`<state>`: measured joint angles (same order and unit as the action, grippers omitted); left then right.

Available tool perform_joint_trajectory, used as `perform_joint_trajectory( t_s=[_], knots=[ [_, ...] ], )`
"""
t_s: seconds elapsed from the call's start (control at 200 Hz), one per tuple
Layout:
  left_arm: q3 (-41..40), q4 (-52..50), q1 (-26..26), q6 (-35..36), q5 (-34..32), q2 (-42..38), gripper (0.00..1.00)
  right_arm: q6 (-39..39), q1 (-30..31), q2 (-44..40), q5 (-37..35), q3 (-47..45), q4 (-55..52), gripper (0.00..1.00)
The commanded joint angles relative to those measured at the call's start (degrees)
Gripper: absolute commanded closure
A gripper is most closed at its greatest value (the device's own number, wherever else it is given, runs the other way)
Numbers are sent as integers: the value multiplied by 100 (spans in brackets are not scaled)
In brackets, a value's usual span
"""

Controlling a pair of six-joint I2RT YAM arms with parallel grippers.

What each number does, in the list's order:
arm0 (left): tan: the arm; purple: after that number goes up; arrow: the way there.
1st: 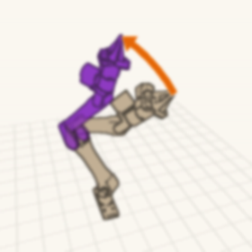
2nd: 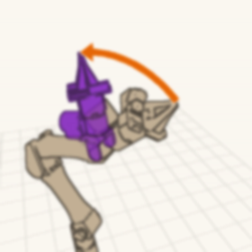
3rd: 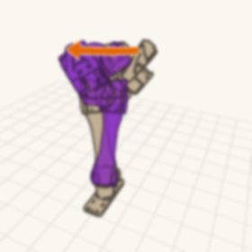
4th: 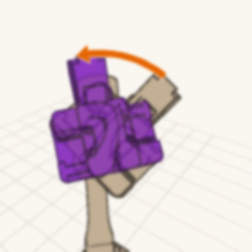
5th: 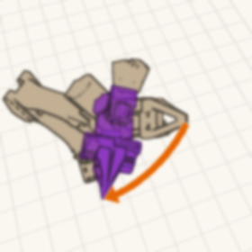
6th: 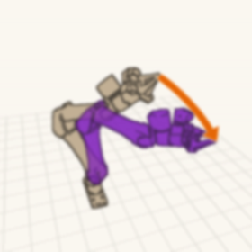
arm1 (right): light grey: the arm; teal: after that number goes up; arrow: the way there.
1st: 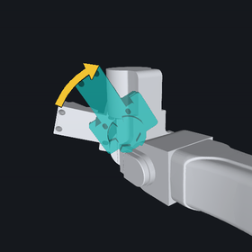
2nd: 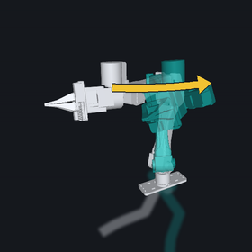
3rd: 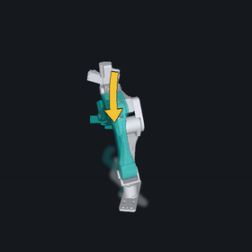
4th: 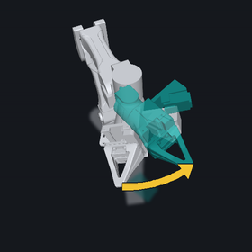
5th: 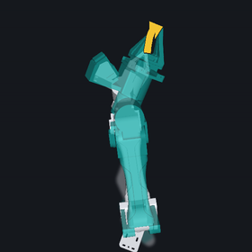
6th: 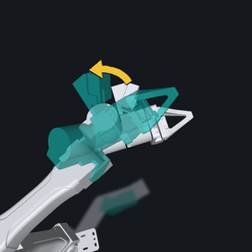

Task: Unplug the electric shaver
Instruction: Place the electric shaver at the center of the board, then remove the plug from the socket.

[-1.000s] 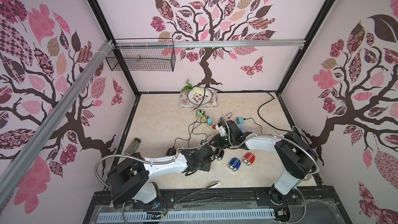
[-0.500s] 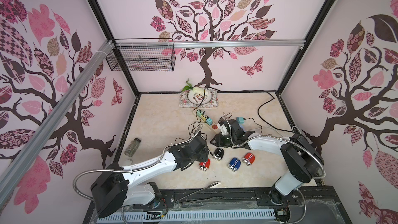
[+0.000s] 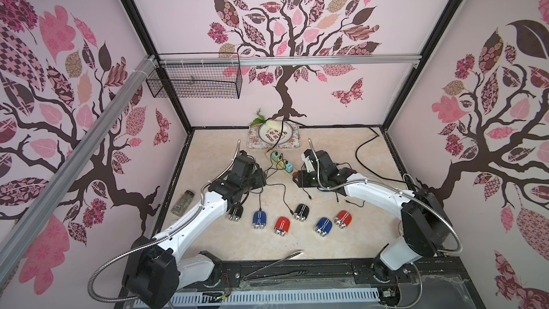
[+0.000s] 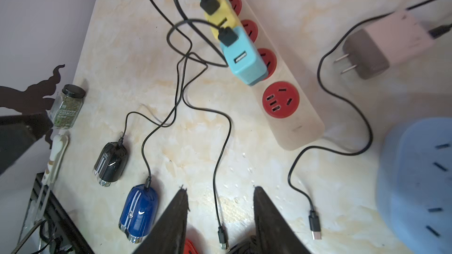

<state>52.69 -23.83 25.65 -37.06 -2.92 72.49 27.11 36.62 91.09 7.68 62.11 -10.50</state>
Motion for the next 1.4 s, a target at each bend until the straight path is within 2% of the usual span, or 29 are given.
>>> perform_joint_trajectory(
  t_s=[0.0,0.215,0.415,0.47,0.59,0.81,1.11,1.396],
  knots=[
    [470,262,-420,-90,496,403,37,-341,-15,80,-598,514,-374,53],
    [1231,353,-923,-237,793,1349,38,-687,-19,411,-1147,1031,-356,51],
    [1937,564,-1329,-416,1084,2324,39,-1230,-20,783,-1076,1380,-340,51],
    [2163,557,-1413,-477,1177,2614,44,-1369,-20,812,-1069,1381,-237,52],
    [2965,273,-1526,-475,1682,3458,48,-1671,-19,857,-1146,1336,-15,55],
    [4018,7,-1548,-478,2091,4645,51,-2150,-21,865,-1273,1110,509,58],
    [5146,-255,-1556,-444,2467,5638,50,-2350,-16,1033,-1003,1192,626,58],
    [5260,-194,-1562,-500,2645,5920,51,-2445,-21,1369,-739,1356,603,56]
  ],
)
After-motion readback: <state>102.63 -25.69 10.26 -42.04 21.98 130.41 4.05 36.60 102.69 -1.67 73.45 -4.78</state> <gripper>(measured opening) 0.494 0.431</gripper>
